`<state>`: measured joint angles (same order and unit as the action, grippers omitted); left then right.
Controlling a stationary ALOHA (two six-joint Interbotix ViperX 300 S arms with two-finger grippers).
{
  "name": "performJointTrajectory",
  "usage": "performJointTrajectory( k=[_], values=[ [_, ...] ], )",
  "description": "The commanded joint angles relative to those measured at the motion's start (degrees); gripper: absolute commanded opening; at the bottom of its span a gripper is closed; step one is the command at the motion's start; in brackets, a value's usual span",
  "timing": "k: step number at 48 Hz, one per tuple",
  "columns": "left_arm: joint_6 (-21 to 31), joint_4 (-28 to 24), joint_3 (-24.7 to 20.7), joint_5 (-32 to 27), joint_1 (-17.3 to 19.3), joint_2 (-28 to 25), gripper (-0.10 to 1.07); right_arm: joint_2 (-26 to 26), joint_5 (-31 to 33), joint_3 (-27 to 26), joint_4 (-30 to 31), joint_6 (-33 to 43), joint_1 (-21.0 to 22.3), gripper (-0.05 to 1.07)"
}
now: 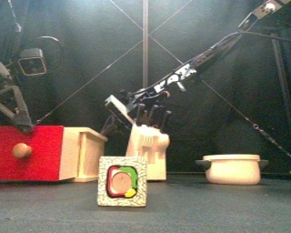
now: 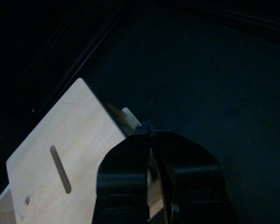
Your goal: Close drawer
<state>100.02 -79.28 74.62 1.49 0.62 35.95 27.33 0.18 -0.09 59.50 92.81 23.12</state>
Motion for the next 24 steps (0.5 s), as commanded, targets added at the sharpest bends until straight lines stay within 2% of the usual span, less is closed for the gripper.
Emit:
performJointTrajectory(
  k=[1,24],
  values=[
    [-0.09,-0.18,-1.41,-0.70,1.14,-0.18,0.45,-1.32,-0.09,-0.70,0.00,-0.18,-0.09,0.36],
    [-0.09,-1.32,-3.16,-5.54,3.16,-0.18,0.45,-0.79,-0.09,-0.79,0.26,-0.18,-0.62,0.36]
  ],
)
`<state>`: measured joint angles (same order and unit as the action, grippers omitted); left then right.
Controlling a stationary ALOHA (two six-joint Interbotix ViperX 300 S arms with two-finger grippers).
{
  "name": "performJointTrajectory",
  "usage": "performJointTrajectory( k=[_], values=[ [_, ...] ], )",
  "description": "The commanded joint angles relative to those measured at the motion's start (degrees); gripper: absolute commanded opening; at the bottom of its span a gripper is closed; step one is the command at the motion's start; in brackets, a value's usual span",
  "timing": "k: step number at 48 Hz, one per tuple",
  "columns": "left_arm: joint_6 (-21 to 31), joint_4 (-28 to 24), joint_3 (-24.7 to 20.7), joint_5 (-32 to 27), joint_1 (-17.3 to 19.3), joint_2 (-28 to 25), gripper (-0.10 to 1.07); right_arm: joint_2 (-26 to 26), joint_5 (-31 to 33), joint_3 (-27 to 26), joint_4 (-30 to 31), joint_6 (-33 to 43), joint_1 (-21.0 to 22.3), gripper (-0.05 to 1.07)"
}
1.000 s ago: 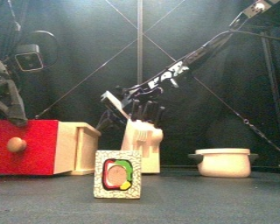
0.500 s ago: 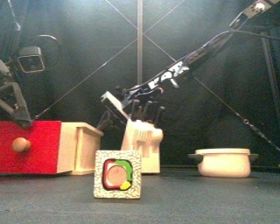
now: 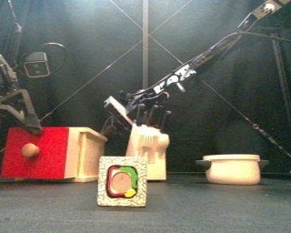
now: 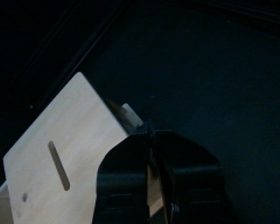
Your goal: Close drawer
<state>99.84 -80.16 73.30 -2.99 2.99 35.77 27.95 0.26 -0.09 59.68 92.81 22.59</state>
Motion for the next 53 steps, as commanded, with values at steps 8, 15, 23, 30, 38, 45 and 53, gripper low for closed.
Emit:
performJointTrajectory(
  k=[8,15,23,30,38,45,53],
  values=[
    [0.09,-0.62,-2.55,-3.69,2.02,0.00,0.45,-1.41,-0.18,-0.88,0.09,-0.18,-0.18,0.36],
    [0.18,-0.70,-2.90,-5.36,3.08,0.00,0.45,-1.41,-0.18,-0.97,0.09,-0.18,-0.26,0.36],
    [0.35,-0.62,-3.69,-6.15,4.57,-0.09,0.45,-1.32,-0.18,-1.05,0.09,-0.18,-0.26,0.35],
    [0.53,-0.70,-3.96,-6.94,5.62,-0.09,0.45,-1.32,-0.18,-1.05,0.00,-0.18,-0.26,0.35],
    [0.53,-0.70,-3.87,-6.94,5.80,-0.09,0.45,-1.41,-0.18,-1.05,0.09,-0.18,-0.26,0.35],
    [0.53,-0.88,-4.22,-6.94,6.06,-0.18,0.45,-1.32,-0.18,-1.14,0.09,-0.18,-0.26,0.36],
    [0.53,-1.49,-4.39,-6.42,6.15,-0.09,0.45,-1.32,-0.18,-1.14,0.09,-0.18,-0.26,0.35]
  ],
)
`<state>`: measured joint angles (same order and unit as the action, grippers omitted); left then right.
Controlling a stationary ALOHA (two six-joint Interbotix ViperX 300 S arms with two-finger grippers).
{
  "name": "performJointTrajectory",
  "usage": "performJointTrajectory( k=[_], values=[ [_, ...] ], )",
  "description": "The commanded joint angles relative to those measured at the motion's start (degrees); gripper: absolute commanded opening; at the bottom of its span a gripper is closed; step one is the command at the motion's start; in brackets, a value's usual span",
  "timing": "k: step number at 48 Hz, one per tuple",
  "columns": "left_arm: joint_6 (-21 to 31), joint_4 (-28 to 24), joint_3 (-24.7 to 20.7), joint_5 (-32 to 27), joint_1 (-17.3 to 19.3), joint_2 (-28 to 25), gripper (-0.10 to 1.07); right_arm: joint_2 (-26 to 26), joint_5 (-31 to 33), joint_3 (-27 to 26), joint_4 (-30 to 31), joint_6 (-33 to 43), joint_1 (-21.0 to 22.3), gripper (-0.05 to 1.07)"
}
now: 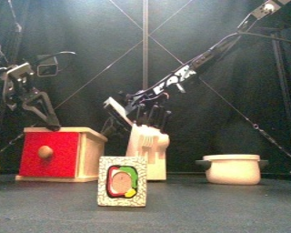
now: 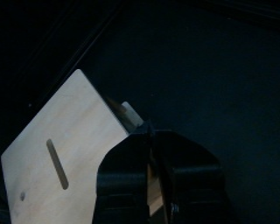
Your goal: Close drawer
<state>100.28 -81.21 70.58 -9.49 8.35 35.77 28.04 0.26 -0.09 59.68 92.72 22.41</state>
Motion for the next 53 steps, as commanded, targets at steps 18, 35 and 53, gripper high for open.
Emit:
performJointTrajectory(
  k=[18,35,53],
  values=[
    [-0.18,-0.53,-4.13,6.59,-2.81,0.09,0.45,-5.01,-0.18,-0.26,0.09,-0.09,-0.09,0.35],
    [-0.18,-1.85,-4.75,7.12,-4.39,0.09,0.45,-10.72,-0.18,4.31,-0.09,-0.09,-1.05,0.35],
    [-0.26,-2.55,-6.33,7.82,-7.29,0.09,0.45,-12.57,-0.35,5.80,-0.26,-0.09,-2.20,0.35]
  ],
)
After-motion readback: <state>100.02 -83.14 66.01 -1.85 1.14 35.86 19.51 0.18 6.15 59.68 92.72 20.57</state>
